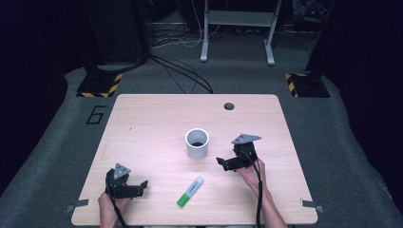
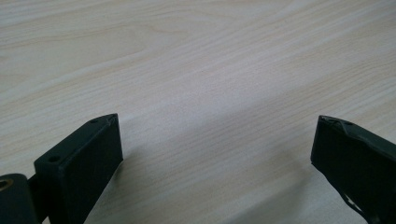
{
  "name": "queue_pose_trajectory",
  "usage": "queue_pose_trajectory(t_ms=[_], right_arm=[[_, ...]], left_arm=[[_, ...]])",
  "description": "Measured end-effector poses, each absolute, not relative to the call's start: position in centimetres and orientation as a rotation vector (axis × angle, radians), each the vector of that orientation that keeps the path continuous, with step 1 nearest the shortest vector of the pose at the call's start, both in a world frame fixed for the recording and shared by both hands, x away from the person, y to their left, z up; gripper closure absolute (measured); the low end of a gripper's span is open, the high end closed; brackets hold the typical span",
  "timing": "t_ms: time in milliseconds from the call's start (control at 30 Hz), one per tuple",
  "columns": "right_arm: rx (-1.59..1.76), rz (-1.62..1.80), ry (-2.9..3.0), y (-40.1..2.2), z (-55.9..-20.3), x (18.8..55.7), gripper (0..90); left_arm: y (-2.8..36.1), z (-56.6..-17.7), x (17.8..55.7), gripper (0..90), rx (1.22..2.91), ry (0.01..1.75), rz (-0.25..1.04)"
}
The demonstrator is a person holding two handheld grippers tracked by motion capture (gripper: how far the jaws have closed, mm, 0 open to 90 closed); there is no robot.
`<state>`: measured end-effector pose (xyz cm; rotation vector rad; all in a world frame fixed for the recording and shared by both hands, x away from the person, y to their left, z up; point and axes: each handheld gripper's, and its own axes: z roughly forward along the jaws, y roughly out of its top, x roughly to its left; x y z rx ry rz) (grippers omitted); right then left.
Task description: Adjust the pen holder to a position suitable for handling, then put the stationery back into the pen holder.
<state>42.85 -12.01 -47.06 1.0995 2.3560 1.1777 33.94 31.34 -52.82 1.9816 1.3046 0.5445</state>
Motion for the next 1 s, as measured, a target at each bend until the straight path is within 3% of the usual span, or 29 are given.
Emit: queue_pose_trajectory(t_ms=[433,1000], right_arm=[[1.341,1.067,2.233,-19.4,-51.0,40.8,0.0],[1.412,0.944,2.153,-21.9,-52.7,40.0,0.0]], left_arm=[[29.5,-50.8,32.8,3.2,1.987,1.208,0.536],[26.2,-49.7,31.0,3.9,1.988,1.120,0.507]])
